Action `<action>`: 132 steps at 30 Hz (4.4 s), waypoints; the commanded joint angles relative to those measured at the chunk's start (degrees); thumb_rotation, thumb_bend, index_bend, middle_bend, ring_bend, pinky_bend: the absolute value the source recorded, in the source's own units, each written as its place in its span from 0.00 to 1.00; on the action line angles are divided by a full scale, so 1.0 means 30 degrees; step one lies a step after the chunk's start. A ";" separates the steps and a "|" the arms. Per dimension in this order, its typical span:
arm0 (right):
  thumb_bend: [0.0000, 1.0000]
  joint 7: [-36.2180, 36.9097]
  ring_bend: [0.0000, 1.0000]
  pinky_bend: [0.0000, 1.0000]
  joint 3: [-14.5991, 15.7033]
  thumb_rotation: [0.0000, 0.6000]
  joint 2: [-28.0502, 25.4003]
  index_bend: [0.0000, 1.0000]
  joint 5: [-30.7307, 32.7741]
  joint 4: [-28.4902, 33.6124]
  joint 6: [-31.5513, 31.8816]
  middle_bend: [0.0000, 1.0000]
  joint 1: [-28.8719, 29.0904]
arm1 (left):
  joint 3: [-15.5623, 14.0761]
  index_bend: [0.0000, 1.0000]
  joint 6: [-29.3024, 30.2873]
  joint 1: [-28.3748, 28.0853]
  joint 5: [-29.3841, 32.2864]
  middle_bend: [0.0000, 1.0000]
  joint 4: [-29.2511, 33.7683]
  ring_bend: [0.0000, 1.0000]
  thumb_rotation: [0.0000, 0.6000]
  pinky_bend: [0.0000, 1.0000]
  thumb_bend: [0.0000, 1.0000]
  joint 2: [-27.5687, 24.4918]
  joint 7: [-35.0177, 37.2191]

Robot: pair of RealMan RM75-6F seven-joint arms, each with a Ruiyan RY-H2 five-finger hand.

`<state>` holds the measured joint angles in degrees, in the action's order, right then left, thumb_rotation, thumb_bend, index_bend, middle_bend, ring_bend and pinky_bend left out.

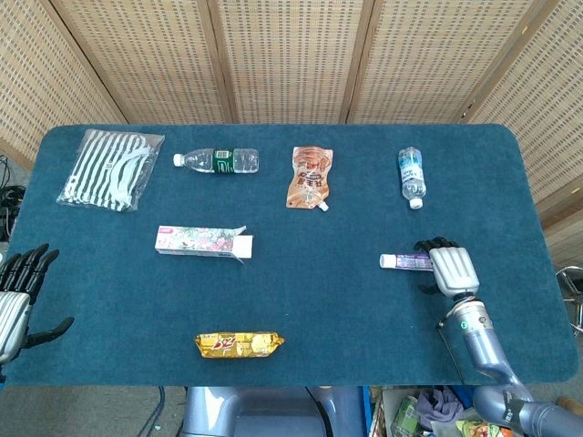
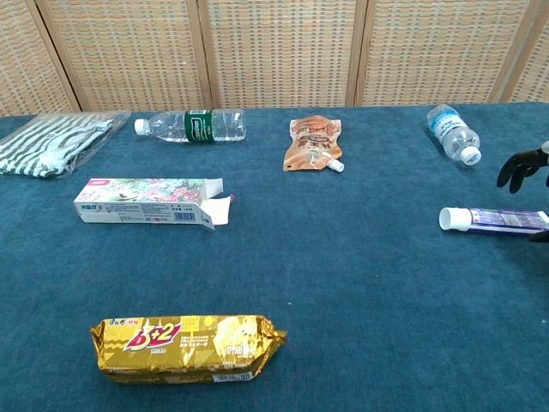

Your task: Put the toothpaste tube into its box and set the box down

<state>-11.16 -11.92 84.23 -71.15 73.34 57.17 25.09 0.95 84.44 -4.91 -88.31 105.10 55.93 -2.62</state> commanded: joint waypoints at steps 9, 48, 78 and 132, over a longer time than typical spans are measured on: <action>0.14 0.0581 0.24 0.30 -0.0019 1.00 0.1460 0.32 0.1035 -0.3241 -0.1114 0.37 0.0793 | 0.0077 0.00 -0.0064 -0.0072 0.0171 0.00 0.0053 0.00 1.00 0.00 0.22 0.0100 -0.0225; 0.55 0.4279 0.47 0.46 0.0965 1.00 0.1049 0.61 -0.0836 -0.3402 -0.1401 0.64 0.1475 | 0.0509 0.00 -0.1061 -0.0764 0.1223 0.00 0.0257 0.00 1.00 0.00 0.22 0.0507 -0.1256; 0.55 -0.0212 0.47 0.46 0.1638 1.00 -0.3958 0.61 -0.1458 0.3771 0.1130 0.64 0.0601 | 0.2722 0.00 -1.3211 -1.2143 0.1116 0.00 -1.0364 0.00 1.00 0.00 0.21 0.7203 0.0821; 0.58 -0.2892 0.48 0.46 0.1008 1.00 -0.6948 0.61 -0.0939 0.7427 0.2586 0.64 0.0649 | 0.4056 0.48 -1.3576 -1.8558 0.0081 0.46 -1.2645 0.41 1.00 0.43 0.22 1.0228 0.1816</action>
<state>-19.09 -8.46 64.20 -74.24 94.62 64.31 27.08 11.98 45.42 -58.77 -88.20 66.09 87.21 3.64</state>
